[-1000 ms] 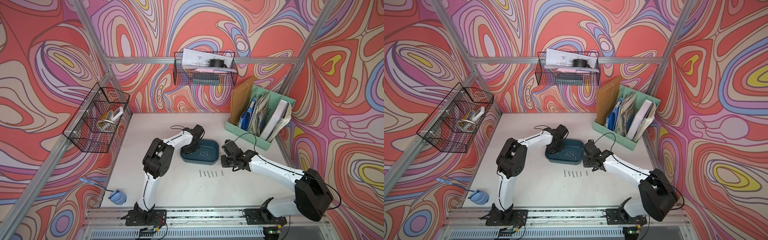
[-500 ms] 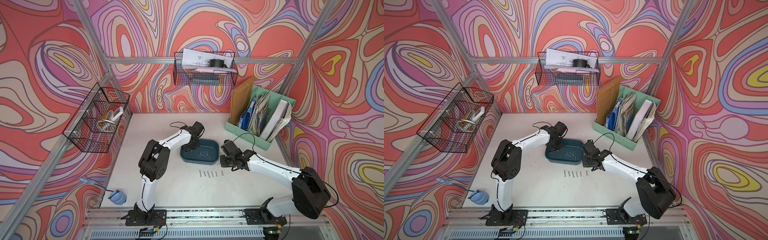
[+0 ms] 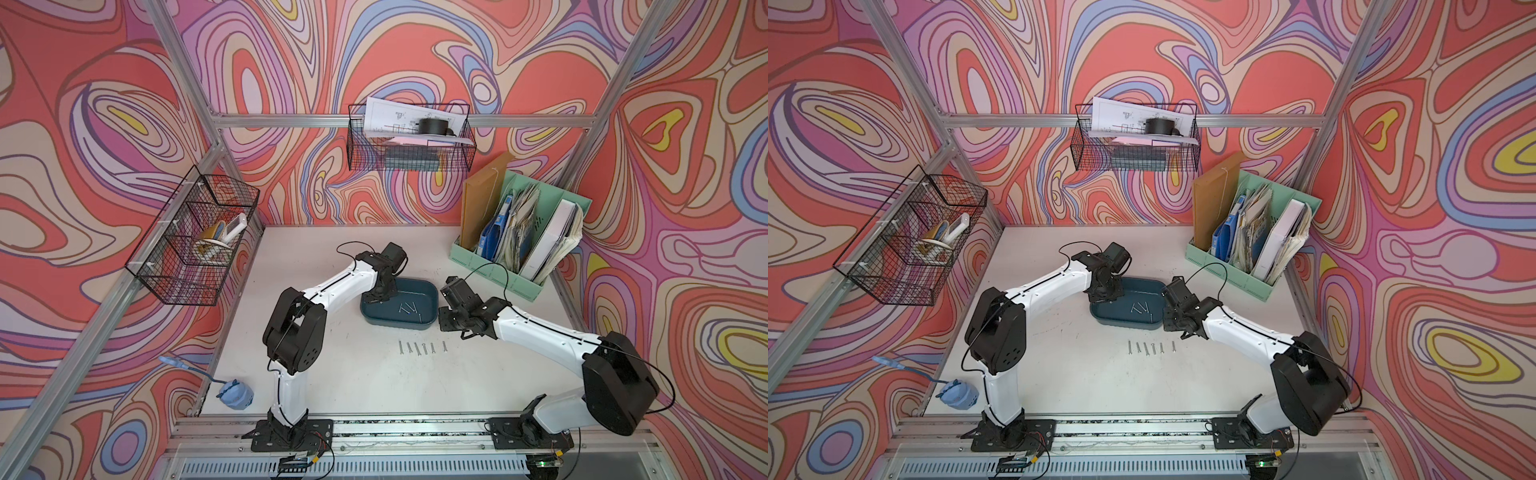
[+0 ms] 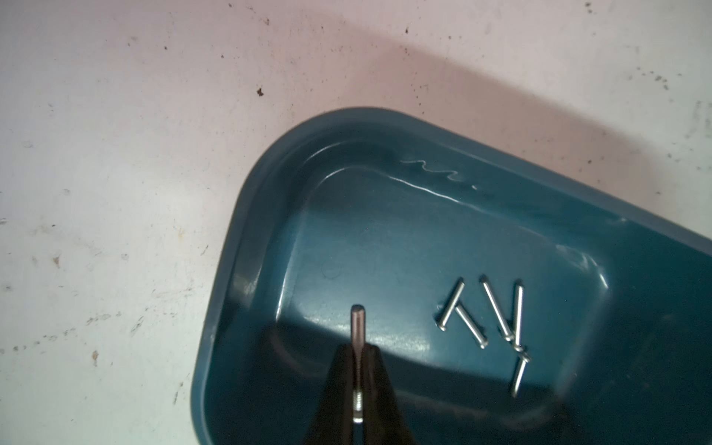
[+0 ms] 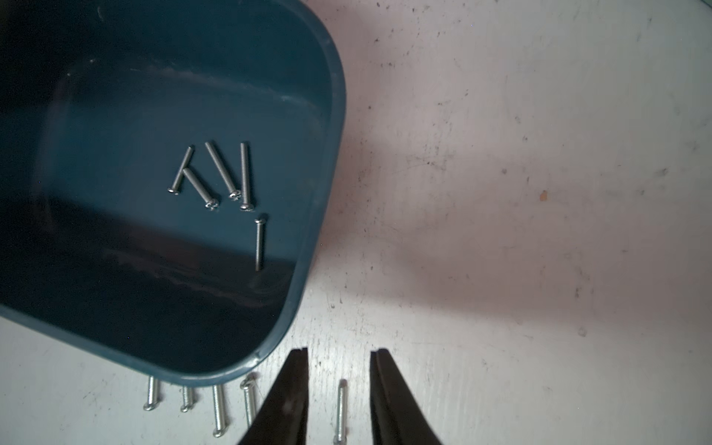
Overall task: Take out the screws from the storage box
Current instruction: Pick up the screw from the storage box, then place the screw at the center of the board.
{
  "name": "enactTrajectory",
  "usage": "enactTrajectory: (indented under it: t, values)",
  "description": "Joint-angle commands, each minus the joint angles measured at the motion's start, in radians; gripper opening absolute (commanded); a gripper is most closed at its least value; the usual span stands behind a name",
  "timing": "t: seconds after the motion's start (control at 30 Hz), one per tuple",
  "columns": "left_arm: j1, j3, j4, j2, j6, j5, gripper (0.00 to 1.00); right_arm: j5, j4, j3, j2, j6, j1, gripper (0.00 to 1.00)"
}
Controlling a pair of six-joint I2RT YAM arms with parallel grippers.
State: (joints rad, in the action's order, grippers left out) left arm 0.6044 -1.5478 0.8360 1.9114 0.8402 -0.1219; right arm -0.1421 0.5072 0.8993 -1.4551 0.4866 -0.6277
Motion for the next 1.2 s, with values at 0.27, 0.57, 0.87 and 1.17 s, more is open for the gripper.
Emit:
enactTrajectory:
  t: [0.27, 0.57, 0.87, 1.17]
  values:
    - [0.045, 0.183, 0.057, -0.215, -0.035, 0.066, 0.0, -0.03, -0.012, 0.014, 0.041, 0.001, 0.005, 0.29]
    - [0.142, 0.369, 0.009, -0.363, 0.007, 0.113, 0.0, -0.035, -0.016, -0.002, 0.082, 0.01, 0.005, 0.29]
    - [0.203, 0.513, -0.176, -0.357, 0.059, 0.145, 0.0, -0.027, -0.011, -0.008, 0.098, 0.025, 0.005, 0.29]
    - [0.233, 0.538, -0.307, -0.243, 0.071, 0.161, 0.0, -0.053, 0.015, -0.018, 0.139, 0.027, 0.005, 0.3]
